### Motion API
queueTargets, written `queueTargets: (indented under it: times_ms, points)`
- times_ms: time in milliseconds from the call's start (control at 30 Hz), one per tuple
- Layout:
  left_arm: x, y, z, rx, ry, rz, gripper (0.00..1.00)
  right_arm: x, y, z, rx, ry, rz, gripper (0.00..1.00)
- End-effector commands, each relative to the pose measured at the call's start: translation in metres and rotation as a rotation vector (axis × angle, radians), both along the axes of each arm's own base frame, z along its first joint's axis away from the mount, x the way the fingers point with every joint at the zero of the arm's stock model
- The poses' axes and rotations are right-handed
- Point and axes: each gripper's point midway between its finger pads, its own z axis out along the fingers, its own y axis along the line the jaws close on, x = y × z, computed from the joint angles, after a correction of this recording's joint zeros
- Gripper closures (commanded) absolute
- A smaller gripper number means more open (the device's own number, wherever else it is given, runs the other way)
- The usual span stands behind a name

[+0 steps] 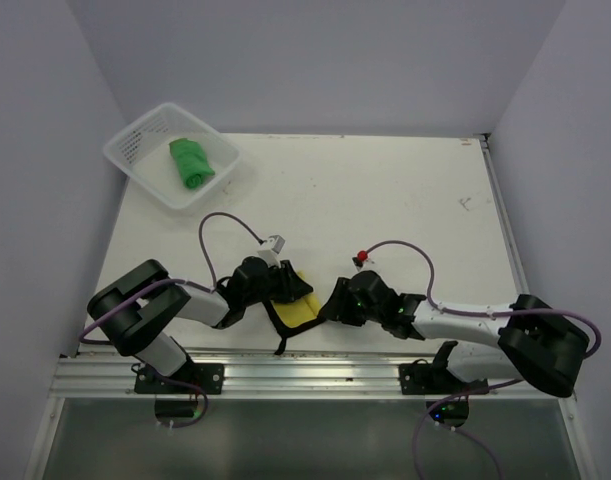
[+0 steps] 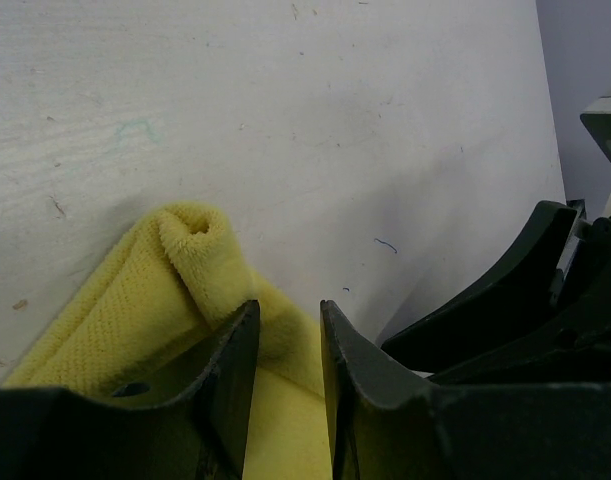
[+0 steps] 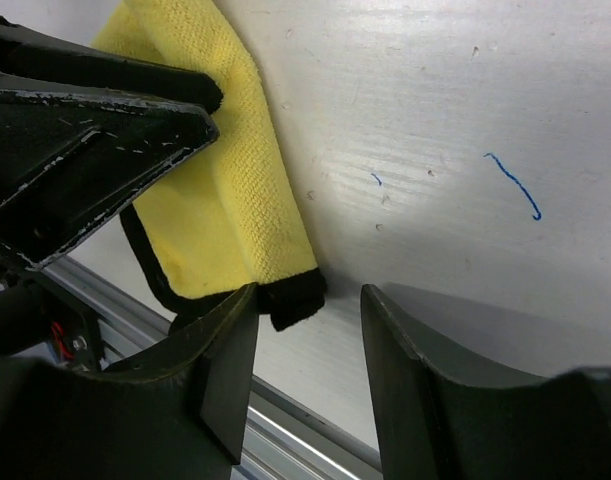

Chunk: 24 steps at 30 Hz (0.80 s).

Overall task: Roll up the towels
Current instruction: Roll the towel

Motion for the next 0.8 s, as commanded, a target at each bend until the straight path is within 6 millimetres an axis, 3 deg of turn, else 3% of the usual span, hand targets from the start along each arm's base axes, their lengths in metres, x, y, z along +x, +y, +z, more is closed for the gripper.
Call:
queueTargets:
  times_ms: [0,333,567,767]
  points:
    - [-0.006,0.011,-0.014,0.051,0.017,0.013,0.65,0.002,0.013,0.006,0.08,0.008,-0.009,0.53]
    - [-0.008,0.013,-0.017,0.062,0.019,0.013,0.65,0.0,0.012,-0.018,0.051,0.043,0.001,0.67]
    - [-0.007,0.012,-0.017,0.063,0.02,0.011,0.65,0.001,0.014,-0.019,0.032,0.012,0.036,0.77]
    - [-0.004,0.009,-0.014,0.068,0.015,0.006,0.65,0.005,0.009,-0.018,-0.021,-0.057,0.082,1.0]
